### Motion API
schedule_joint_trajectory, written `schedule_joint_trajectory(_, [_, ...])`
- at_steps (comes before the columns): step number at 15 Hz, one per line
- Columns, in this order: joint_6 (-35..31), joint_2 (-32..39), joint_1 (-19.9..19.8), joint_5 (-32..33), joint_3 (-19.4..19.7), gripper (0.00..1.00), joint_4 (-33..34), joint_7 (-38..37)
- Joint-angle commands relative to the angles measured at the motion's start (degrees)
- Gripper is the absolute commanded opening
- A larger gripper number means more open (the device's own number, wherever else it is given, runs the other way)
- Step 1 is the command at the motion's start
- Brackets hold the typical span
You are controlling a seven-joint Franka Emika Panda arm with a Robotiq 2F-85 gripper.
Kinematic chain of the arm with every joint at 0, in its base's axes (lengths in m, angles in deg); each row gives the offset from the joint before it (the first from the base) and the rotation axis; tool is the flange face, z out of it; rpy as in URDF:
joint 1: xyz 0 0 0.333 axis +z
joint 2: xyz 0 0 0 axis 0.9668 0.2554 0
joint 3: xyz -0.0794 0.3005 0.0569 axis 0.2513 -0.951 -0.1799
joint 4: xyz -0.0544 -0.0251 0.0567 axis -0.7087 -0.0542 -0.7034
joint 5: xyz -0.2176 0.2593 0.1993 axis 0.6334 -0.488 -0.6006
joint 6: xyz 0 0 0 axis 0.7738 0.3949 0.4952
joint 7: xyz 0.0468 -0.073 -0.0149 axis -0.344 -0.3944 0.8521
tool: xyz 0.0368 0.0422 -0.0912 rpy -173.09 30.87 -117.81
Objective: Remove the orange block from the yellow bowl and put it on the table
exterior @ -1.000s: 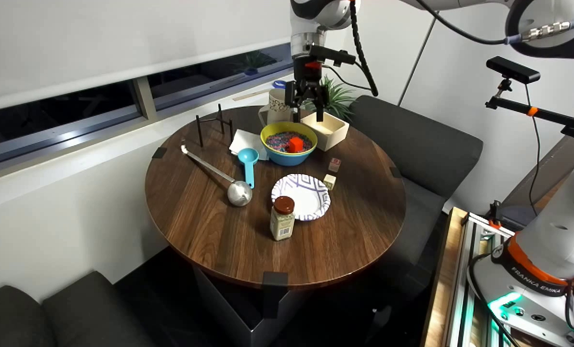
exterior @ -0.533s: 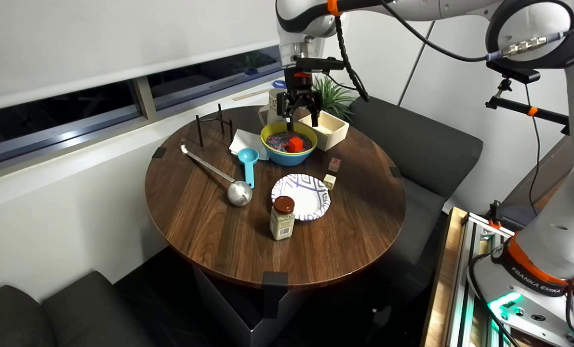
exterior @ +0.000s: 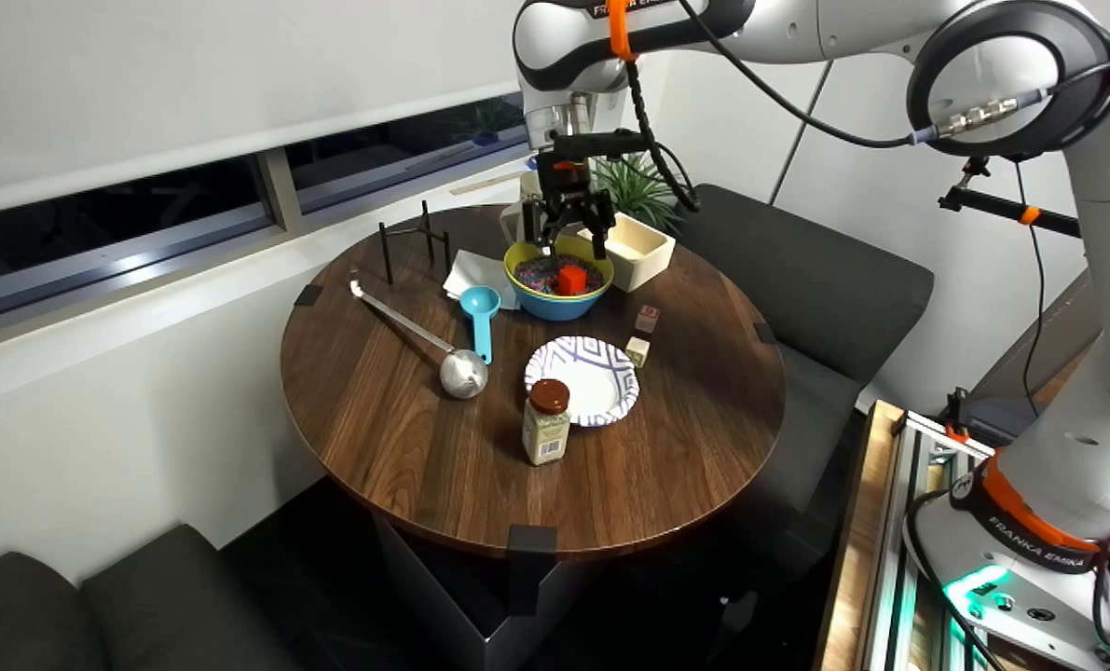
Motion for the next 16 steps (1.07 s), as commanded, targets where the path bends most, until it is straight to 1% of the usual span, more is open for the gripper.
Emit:
schedule_joint_trajectory(1, [1.3, 2.7, 0.1, 0.8, -0.5, 1.00, 3.6, -1.3])
schedule_joint_trajectory(3, [1.3, 3.4, 0.0, 0.7, -0.5, 1.00, 4.6, -1.5])
schedule_joint_trajectory(5, [1.4, 4.1, 0.0, 0.8, -0.4, 0.90, 5.3, -1.8])
schedule_joint_trajectory(7, [1.8, 4.8, 0.0, 0.6, -0.5, 0.85, 6.2, -2.4])
schedule_joint_trajectory(8, [2.2, 5.2, -0.1, 0.4, -0.5, 0.74, 6.6, -2.6])
schedule_joint_trajectory(9, [2.3, 5.6, 0.0, 0.6, -0.5, 0.77, 6.9, -2.7])
schedule_joint_trajectory(11, [2.7, 6.3, 0.0, 0.6, -0.5, 0.66, 7.6, -2.9])
schedule_joint_trajectory(12, [2.8, 6.6, -0.1, 0.6, -0.5, 0.68, 7.9, -3.0])
schedule_joint_trajectory(13, [2.9, 6.9, -0.1, 0.5, -0.6, 0.66, 8.2, -3.1])
schedule_joint_trajectory(16, [3.8, 7.7, -0.1, 0.3, -0.6, 0.55, 9.0, -3.5])
